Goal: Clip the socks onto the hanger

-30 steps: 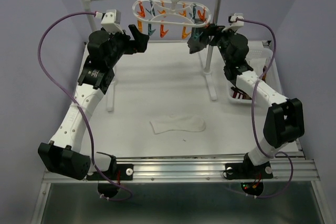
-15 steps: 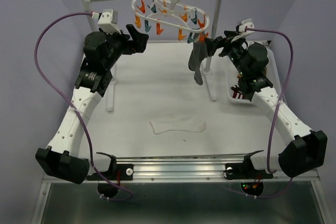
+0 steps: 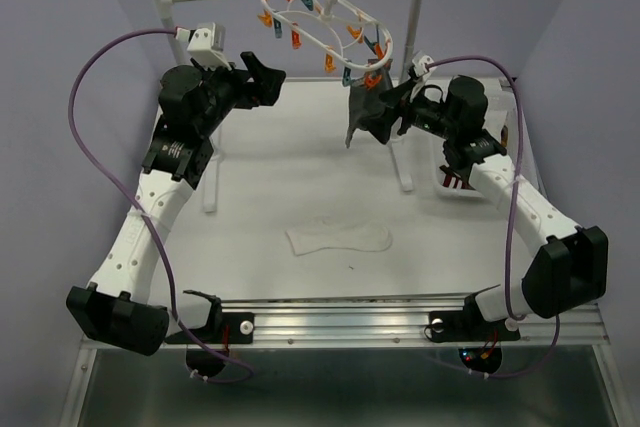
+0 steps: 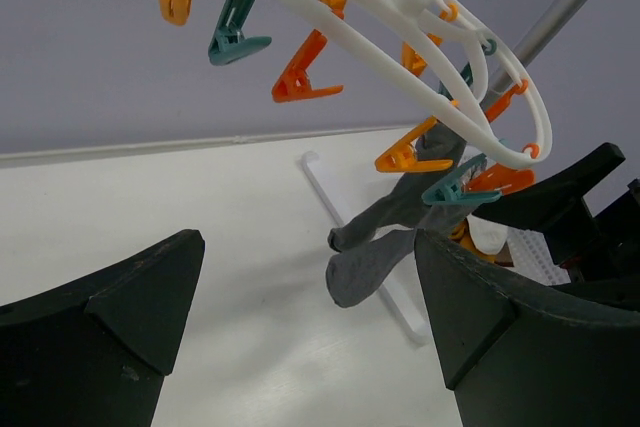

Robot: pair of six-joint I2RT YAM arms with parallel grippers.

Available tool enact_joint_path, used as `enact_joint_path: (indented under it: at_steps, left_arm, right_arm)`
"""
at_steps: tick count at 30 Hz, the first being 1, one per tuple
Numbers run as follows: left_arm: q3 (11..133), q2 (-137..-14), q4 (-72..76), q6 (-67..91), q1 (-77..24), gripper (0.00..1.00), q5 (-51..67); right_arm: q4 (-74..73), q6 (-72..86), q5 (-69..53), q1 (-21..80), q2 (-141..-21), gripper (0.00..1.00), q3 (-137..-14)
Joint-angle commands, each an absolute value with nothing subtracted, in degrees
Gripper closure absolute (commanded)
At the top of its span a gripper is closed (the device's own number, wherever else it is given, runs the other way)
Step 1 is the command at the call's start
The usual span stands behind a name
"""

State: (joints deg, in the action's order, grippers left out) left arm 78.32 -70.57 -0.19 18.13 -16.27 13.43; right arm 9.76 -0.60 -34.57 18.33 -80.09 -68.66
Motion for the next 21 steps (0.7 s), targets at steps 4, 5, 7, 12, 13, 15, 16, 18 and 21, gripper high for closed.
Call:
enact_joint_path:
  at_steps: [4,5,7,12,13,15,16,18,21]
  left_arm:
    - [77.9,-67.4,3.1,18.8,-16.0,0.01,12.8]
    - [77.8,-67.2,3.1,19.0,-16.1,0.01,12.2]
    - [77.9,-67.3,3.1,19.0,-16.0,0.01,12.0]
    - [78.0,-67.5,2.9,18.9,-16.0,0.01,11.8]
    - [78.0,-67.5,2.9,18.9,-16.0,0.01,11.7]
    - [78.3,-67.8,2.6,18.7,-16.1,0.01,11.8]
    - [78.3,-67.8,2.6,18.6,-16.0,0.01,11.8]
    - [78.4,-67.9,2.5,18.5,-16.1,0.01,11.5]
    - [79.1,-68.6,1.9,17.5,-16.0,0.01,11.0]
  right_arm:
    - [10.0,-0.2,-41.2,18.2,-80.4,0.00,-72.1]
    - [10.0,-0.2,-41.0,18.2,-80.5,0.00,-72.2]
    - [10.1,-0.2,-41.0,18.2,-80.7,0.00,-72.3]
    - [10.2,-0.2,-39.6,18.2,-80.5,0.00,-72.5]
    - [11.0,2.0,-38.6,18.2,-80.4,0.00,-72.4]
    - [11.7,2.5,-36.7,18.2,-80.5,0.00,-72.6]
    - [12.1,3.1,-35.9,18.2,-80.5,0.00,-72.7]
    - [13.4,4.3,-34.0,18.2,-80.8,0.00,-72.7]
    - [15.5,5.4,-31.6,18.2,-80.9,0.00,-72.3]
